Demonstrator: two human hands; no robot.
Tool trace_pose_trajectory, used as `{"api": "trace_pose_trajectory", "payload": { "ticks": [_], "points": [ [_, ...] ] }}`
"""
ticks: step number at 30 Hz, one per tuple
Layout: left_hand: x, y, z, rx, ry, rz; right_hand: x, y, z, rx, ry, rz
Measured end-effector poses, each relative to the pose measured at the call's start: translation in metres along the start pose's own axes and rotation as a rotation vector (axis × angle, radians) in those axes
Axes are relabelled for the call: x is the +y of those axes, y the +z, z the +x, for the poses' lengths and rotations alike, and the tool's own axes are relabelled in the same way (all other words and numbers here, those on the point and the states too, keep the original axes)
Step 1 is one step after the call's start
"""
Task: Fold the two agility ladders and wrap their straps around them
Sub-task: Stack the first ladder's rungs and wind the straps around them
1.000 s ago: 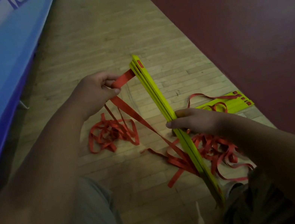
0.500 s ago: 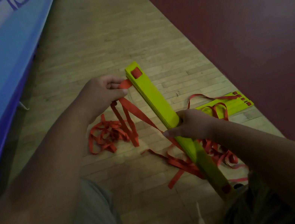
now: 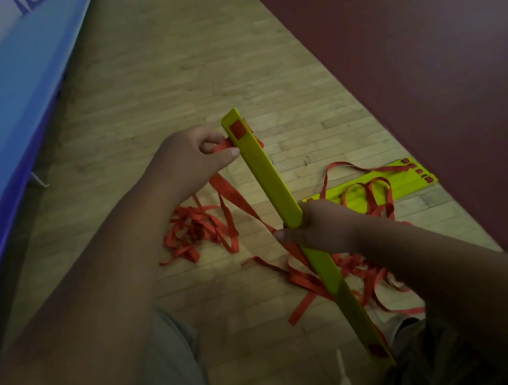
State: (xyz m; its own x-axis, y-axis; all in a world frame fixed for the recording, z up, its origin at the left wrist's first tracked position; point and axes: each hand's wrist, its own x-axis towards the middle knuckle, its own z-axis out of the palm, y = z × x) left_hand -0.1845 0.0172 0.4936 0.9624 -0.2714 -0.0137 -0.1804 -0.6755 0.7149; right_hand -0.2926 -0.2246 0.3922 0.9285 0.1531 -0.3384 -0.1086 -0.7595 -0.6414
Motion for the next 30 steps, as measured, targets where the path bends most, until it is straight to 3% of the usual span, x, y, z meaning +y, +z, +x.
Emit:
{"api": "trace_pose_trajectory", "payload": {
  "ticks": [9,16,20,23,26,30],
  "points": [
    [-0.005,-0.008,-0.001,-0.052,0.045,0.185,0.001,-0.007,-0.002,0.017,-0.027,-0.03],
    [-0.004,-0.005,-0.008,-0.422,-0.009,0.26,0.002,-0.015,-0.002,0.09,0.01,-0.017],
    [-0.008,0.001,-0.004,-0.423,-0.07,0.257,0.002,-0.02,-0.004,0.137,0.019,-0.005],
    [-0.018,0.005,-0.003,-0.412,-0.19,0.458,-0.001,-0.025,-0.005,0.158,0.017,0.02],
    [-0.024,0.017,-0.005,-0.606,-0.19,0.553,-0.003,-0.029,-0.004,0.16,0.027,-0.004],
    [-0.008,0.039,-0.017,-0.938,-0.214,0.313,-0.003,-0.034,-0.003,0.145,0.039,-0.026]
  ]
}}
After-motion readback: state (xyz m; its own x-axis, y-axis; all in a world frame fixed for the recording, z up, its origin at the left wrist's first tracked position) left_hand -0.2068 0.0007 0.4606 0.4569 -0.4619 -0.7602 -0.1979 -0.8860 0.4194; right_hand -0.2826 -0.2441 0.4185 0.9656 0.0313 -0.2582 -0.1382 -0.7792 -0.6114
